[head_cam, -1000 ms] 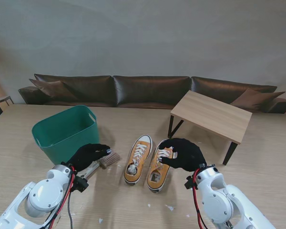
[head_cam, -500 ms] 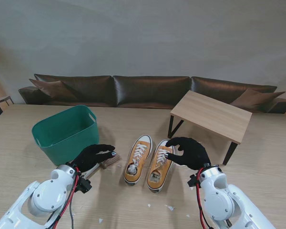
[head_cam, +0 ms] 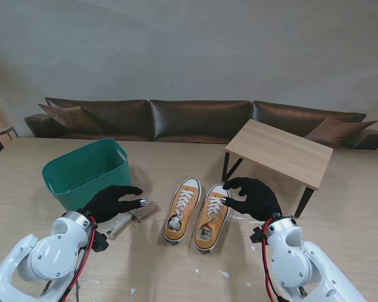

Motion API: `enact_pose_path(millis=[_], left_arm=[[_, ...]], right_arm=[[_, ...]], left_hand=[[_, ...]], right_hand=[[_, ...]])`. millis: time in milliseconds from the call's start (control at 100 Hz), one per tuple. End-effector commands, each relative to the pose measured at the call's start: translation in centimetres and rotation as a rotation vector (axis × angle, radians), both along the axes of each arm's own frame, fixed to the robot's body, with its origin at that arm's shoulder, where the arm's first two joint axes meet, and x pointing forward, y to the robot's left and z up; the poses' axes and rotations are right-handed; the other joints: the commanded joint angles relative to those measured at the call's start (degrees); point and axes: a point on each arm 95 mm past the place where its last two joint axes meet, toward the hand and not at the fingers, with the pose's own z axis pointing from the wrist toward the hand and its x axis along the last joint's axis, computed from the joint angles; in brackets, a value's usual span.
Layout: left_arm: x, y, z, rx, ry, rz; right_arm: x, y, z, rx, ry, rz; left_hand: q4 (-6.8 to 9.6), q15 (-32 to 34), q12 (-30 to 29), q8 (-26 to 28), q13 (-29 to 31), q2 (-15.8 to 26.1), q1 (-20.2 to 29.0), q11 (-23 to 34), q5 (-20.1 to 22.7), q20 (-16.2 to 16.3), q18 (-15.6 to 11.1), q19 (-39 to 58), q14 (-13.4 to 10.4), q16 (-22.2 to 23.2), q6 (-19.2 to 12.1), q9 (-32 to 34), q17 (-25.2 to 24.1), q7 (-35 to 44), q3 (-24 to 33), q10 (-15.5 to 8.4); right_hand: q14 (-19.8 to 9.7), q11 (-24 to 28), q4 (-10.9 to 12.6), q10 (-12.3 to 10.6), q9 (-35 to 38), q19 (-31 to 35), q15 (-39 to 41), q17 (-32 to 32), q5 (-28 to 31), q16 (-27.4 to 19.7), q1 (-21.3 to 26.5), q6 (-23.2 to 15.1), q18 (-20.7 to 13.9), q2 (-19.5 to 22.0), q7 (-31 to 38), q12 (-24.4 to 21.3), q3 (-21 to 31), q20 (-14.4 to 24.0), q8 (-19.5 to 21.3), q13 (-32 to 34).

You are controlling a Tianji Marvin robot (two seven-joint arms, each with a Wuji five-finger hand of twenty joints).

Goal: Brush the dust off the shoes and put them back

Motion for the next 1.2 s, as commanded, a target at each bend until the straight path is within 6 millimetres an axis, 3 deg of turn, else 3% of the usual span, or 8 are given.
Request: enact_pose_path(millis=[0, 150, 180, 450, 600, 730, 930, 1190], left_arm=[[-0.2, 0.6, 0.2, 0.032, 0.021, 0.000], [-0.4, 1.4, 0.1, 0.168, 0.031, 0.025], [-0.5, 1.5, 0.0, 0.196, 0.031, 0.029], [-0.3, 1.4, -1.7, 0.380, 0.064, 0.022], [0.2, 1.2, -2.9, 0.437, 0.083, 0.021], [0.6, 1.1, -3.6, 0.518, 0.105, 0.020], [1.4, 1.0, -4.9, 0.568, 0.138, 0.030], [2.5, 0.8, -6.5, 0.594, 0.157, 0.045]], right_arm=[[-0.1, 0.3, -0.1, 0.003, 0.013, 0.014], [-0.2, 0.4, -0.2, 0.012, 0.021, 0.020], [-0.2, 0.4, -0.2, 0.015, 0.022, 0.021], [-0.3, 0.5, -0.3, 0.033, 0.031, 0.026], [-0.9, 0.6, 0.3, 0.034, 0.036, 0.027], [-1.0, 0.7, 0.3, 0.037, 0.044, 0.031], [-1.1, 0.8, 0.2, 0.040, 0.056, 0.041], [-1.3, 0.9, 0.2, 0.047, 0.064, 0.046]], left_hand=[[1.68, 0.71, 0.12, -0.40, 0.44, -1.85, 1.25, -0.23, -1.17, 0.76, 0.11, -0.14, -0.78, 0.13, -1.15, -1.39, 0.48, -0.42, -0.48, -1.13], [1.59, 4.54, 1.98, -0.36, 4.91, -4.00, 1.16, 0.99, -0.02, 3.81, 2.99, 3.59, 1.27, 3.62, -0.13, 1.23, 5.58, 0.14, 1.66, 0.18], [0.50, 5.70, 3.18, -0.25, 6.39, -6.36, -2.54, 1.16, 0.37, 7.66, 3.54, 3.89, 1.53, 6.17, 0.09, 2.10, 7.58, 0.41, 9.70, 0.29], [-1.50, 21.58, 10.27, 2.52, 12.02, -14.13, -8.99, 4.84, 2.68, 23.26, 2.12, 25.70, 0.84, 17.88, 0.29, 6.35, 10.38, 2.76, 24.26, 0.18], [-2.66, 30.88, 15.46, 5.80, 11.58, -18.67, -11.00, 7.00, 2.64, 18.23, -1.36, 52.78, 0.09, 23.94, 1.04, 6.64, 5.25, 4.68, 31.75, -0.06], [-3.07, 36.96, 19.53, 7.24, 10.55, -20.72, -11.68, 9.10, -0.03, 18.97, -4.44, 60.58, -0.85, 27.74, 3.11, 5.03, 4.47, 4.91, 35.38, -0.36], [-3.37, 40.96, 22.86, 7.16, 8.75, -21.35, -11.87, 10.35, -6.52, 20.18, -6.95, 64.03, -1.86, 30.32, 5.58, 0.66, 3.73, 2.62, 37.81, -0.57], [-3.42, 41.61, 23.51, 6.94, 8.09, -20.98, -11.65, 10.69, -6.97, 20.91, -7.29, 64.24, -1.82, 30.75, 5.03, -0.85, 3.34, 2.28, 38.09, -0.36]], right_hand=[[-0.08, 0.75, 1.32, 0.88, -0.56, -0.45, 0.63, -14.68, 0.27, 0.18, -0.42, 0.27, 1.63, 0.97, -0.36, -0.74, 0.09, -0.26, -0.96, -1.09], [0.00, 0.93, 1.35, 1.01, -0.41, -0.35, 0.80, -14.65, 0.54, 0.26, -0.38, 0.61, 1.74, 1.06, -0.23, -0.70, 0.11, -0.22, -0.97, -1.03], [0.00, 0.96, 1.36, 1.08, -0.38, -0.35, 0.85, -14.67, 0.57, 0.28, -0.38, 0.57, 1.74, 1.11, -0.21, -0.69, 0.13, -0.22, -0.98, -0.97], [0.12, 1.08, 1.43, 1.30, -0.20, -0.32, 1.08, -14.70, 0.90, 0.40, -0.40, 1.33, 1.86, 1.42, -0.15, -0.67, 0.09, -0.22, -1.07, -0.84], [0.15, 1.12, 1.46, 1.37, -0.15, -0.31, 1.16, -14.70, 1.03, 0.44, -0.43, 1.59, 1.88, 1.41, -0.10, -0.66, 0.01, -0.23, -1.11, -0.79], [0.12, 1.15, 1.48, 1.41, -0.11, -0.29, 1.23, -14.69, 1.11, 0.47, -0.48, 1.76, 1.88, 1.53, -0.05, -0.66, 0.01, -0.23, -1.13, -0.71], [0.14, 1.23, 1.54, 1.45, 0.06, -0.25, 1.30, -14.67, 1.39, 0.49, -0.55, 2.12, 1.95, 1.78, 0.08, -0.64, -0.02, -0.24, -1.17, -0.60], [0.33, 1.25, 1.64, 1.70, 0.36, -0.14, 1.38, -14.53, 1.69, 0.52, -0.69, 2.63, 2.03, 2.21, 0.19, -0.67, -0.02, -0.24, -1.23, -0.43]])
